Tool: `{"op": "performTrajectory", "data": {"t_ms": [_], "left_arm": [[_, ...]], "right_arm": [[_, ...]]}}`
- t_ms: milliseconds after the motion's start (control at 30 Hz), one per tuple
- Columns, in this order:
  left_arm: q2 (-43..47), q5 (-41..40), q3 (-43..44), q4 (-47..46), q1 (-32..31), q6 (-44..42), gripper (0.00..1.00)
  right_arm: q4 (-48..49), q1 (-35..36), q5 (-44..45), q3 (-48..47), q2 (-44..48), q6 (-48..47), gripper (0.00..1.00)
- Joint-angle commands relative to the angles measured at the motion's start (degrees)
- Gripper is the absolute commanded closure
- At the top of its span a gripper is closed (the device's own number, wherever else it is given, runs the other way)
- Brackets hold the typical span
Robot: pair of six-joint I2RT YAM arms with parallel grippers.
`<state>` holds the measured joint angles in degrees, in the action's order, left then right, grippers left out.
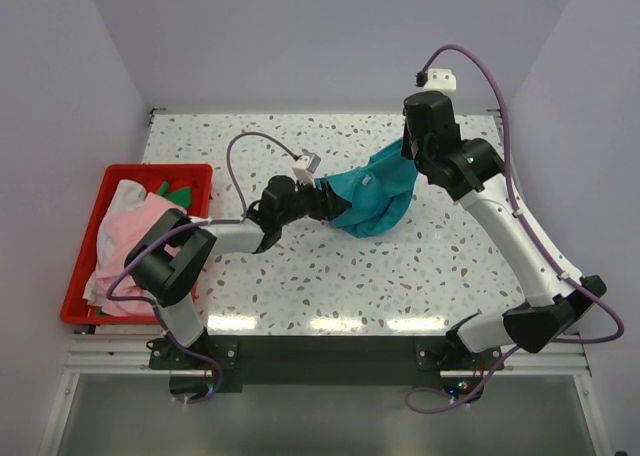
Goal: Fold and stack the t-shirts
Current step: Flatten the tshirt out
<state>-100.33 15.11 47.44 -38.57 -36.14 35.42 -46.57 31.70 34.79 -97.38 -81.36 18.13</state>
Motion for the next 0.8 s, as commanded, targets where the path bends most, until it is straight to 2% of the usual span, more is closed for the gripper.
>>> {"op": "performTrajectory", "data": {"t_ms": [0, 367, 633, 733, 767], "left_arm": [[2.51, 3.95, -1.21, -9.41, -0.42, -3.33, 0.43], [-2.93, 6.24, 1.69, -9.07, -2.00, -5.80, 0.39], [-7.77, 3.52, 5.82, -6.61, -3.50, -6.42, 0.40], [-6.63, -0.51, 6.70, -4.60, -3.50, -6.41, 0.61], [-5.41, -3.57, 7.83, -1.63, -3.59, -6.76, 0.80]], "right_arm": [[0.77, -0.41, -0.60, -1.67, 0.42, -0.55, 1.00], [0.86, -0.41, -0.60, -0.35, 1.21, -0.03, 1.00], [1.65, -0.33, -0.68, 0.70, 1.73, -0.11, 1.00], [1.74, -0.41, -1.12, 1.05, 2.26, -0.20, 1.00], [1.74, -0.33, -1.56, 1.23, 2.61, -0.11, 1.00]]}}
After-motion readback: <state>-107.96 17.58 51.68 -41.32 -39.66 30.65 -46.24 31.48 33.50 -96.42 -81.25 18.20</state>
